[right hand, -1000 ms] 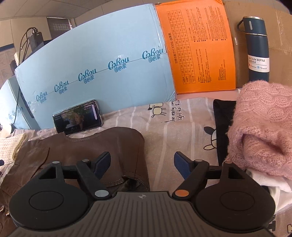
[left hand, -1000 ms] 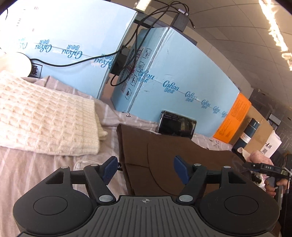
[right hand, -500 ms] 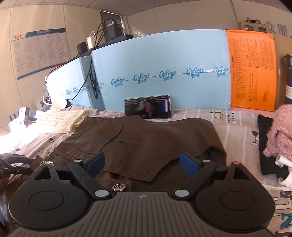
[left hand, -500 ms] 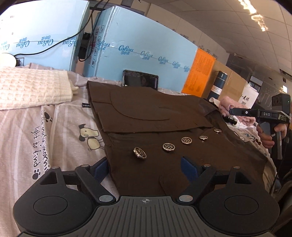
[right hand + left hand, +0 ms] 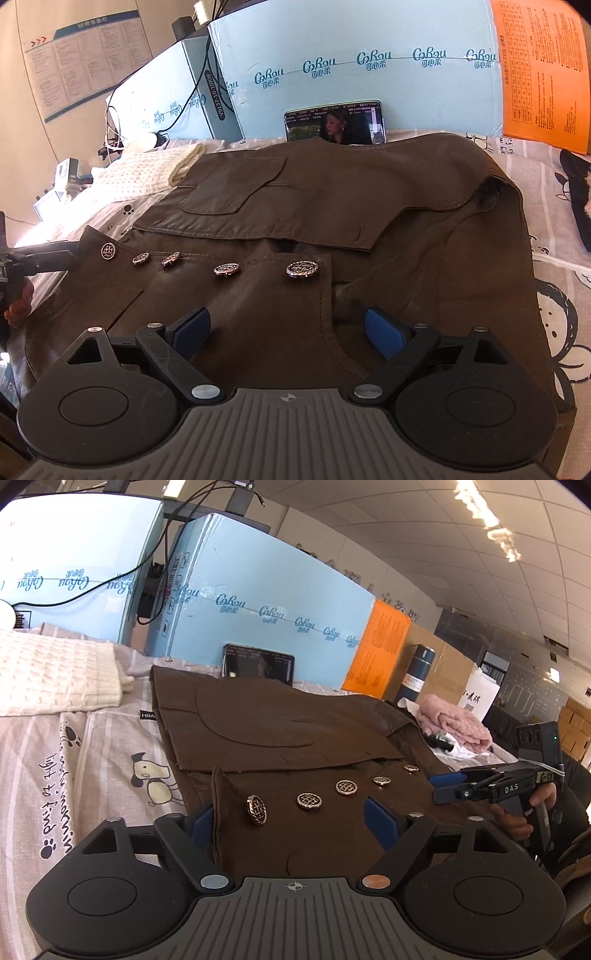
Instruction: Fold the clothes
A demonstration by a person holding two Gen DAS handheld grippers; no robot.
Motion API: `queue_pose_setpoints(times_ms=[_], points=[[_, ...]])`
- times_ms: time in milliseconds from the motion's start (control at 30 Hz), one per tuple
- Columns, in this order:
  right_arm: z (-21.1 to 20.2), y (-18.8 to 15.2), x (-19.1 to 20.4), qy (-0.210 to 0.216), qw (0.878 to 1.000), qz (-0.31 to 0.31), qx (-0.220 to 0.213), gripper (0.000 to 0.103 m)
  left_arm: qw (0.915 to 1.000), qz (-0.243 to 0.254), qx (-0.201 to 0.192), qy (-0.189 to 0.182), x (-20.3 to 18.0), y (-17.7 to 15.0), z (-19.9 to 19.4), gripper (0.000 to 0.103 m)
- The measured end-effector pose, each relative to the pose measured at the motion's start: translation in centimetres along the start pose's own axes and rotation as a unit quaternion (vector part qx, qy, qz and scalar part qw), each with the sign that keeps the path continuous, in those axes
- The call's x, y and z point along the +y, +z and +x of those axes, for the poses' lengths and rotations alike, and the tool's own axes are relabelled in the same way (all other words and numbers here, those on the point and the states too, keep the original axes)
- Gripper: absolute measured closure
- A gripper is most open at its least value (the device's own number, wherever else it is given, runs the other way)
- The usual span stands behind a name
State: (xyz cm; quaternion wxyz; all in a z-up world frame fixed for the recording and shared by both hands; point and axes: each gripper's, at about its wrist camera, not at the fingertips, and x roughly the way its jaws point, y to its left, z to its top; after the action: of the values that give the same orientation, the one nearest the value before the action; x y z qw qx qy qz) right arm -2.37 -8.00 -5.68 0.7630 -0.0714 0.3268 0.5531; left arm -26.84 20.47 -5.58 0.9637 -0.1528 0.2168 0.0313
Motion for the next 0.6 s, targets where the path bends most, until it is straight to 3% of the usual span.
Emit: queue_pose_setpoints(times_ms=[67, 100, 267, 400, 600], points=[[-0.3, -0.2, 0.0, -0.007, 1.000, 0.002, -0.003, 0.012, 0.9992, 0.035, 0.007, 0.020, -0.4, 0.0, 0.8, 0.094], [-0.5, -0.3, 0.0, -0.010, 1.000, 0.003, -0.005, 0.012, 0.9990, 0.039, 0.006, 0.022, -0.5, 0.0, 0.9, 0.098], [-1.3, -0.2, -0.3, -0.021, 0.999, 0.016, -0.020, 0.012, 0.9957, 0.060, -0.037, 0.060, -1.0, 0.9, 0.3, 0.101], [-2.2, 1.0, -0.5, -0.048, 0.998, 0.011, -0.042, 0.012, 0.9945, 0.041, 0.008, 0.096, 0.7, 1.2, 1.2, 0.097], [-3.2, 4.7, -2.1, -0.082, 0.992, 0.006, -0.093, 0.011, 0.9934, 0.040, 0.005, 0.108, 1.2, 1.9, 1.5, 0.081]])
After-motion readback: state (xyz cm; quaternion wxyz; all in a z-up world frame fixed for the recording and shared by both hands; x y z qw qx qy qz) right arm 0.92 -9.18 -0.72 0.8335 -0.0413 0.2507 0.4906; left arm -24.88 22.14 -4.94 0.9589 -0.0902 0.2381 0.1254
